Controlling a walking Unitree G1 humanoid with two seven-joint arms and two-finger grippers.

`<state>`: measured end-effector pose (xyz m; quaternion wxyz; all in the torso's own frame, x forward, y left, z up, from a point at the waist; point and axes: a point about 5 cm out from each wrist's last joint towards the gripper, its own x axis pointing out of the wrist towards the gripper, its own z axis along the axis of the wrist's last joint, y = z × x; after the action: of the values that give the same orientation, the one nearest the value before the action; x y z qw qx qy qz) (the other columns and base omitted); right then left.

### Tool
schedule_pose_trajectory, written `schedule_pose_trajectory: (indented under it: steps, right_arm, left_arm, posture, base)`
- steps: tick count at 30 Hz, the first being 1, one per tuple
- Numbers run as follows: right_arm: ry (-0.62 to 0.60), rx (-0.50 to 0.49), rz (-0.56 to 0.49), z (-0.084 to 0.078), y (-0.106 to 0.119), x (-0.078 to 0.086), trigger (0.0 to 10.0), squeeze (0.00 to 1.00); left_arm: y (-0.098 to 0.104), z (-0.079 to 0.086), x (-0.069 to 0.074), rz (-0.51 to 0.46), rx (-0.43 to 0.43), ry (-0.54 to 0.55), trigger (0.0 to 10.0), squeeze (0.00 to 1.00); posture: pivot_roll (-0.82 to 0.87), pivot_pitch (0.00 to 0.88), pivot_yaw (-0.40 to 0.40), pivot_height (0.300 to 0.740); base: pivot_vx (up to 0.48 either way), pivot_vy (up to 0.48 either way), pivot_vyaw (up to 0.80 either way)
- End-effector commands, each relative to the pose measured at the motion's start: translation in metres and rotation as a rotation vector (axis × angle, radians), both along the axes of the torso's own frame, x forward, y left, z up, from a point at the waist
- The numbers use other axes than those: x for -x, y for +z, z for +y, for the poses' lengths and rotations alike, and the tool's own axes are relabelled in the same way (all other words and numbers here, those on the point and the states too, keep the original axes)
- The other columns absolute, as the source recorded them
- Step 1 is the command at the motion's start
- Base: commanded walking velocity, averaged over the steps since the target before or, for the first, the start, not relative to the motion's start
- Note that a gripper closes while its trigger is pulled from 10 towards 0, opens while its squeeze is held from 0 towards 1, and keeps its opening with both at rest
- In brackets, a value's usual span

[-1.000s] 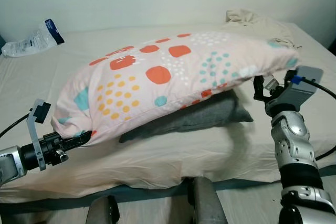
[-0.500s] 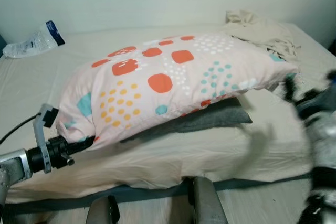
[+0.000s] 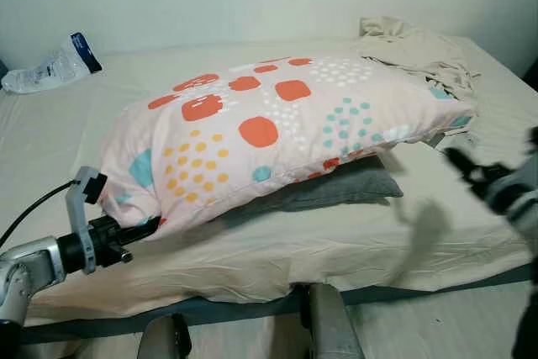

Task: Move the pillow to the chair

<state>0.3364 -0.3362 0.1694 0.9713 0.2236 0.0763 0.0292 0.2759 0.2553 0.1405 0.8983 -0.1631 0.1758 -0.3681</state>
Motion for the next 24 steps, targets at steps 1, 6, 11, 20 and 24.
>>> schedule_pose_trajectory:
  steps: [1, 6, 11, 20, 24]
  right_arm:
    - [0.022, -0.027, -0.082, 0.000, 0.011, -0.004, 10.0, 1.00]
    - [0.160, -0.222, -0.294, 0.021, 0.031, -0.017, 10.0, 1.00]
    - [0.262, -0.270, -0.387, 0.038, 0.042, -0.024, 10.0, 1.00]
    - [-0.094, -0.122, -0.422, 0.011, 0.051, -0.025, 10.0, 1.00]
    - [-0.260, -0.196, -0.403, -0.016, 0.048, -0.013, 10.0, 1.00]
  left_arm:
    - [-0.008, -0.001, 0.003, 0.031, -0.003, 0.007, 0.0, 0.00]
    - [-0.007, -0.004, 0.006, 0.028, 0.005, -0.003, 0.0, 0.00]
    - [-0.008, -0.005, 0.010, 0.039, 0.013, -0.010, 0.0, 0.00]
    - [-0.011, -0.008, 0.013, 0.049, 0.007, -0.017, 0.0, 0.00]
    - [-0.016, -0.008, 0.015, 0.064, -0.003, -0.020, 0.0, 0.00]
  posture:
    - [-0.06, 0.229, -0.005, 0.581]
    - [-0.04, 0.237, -0.009, 0.581]
    - [-0.04, 0.238, -0.011, 0.581]
    - [-0.04, 0.229, -0.018, 0.581]
    - [-0.04, 0.229, -0.011, 0.581]
  base:
    - [0.000, 0.000, 0.00]
    - [0.000, 0.000, 0.00]
    - [0.000, 0.000, 0.00]
    - [0.000, 0.000, 0.00]
    - [0.000, 0.000, 0.00]
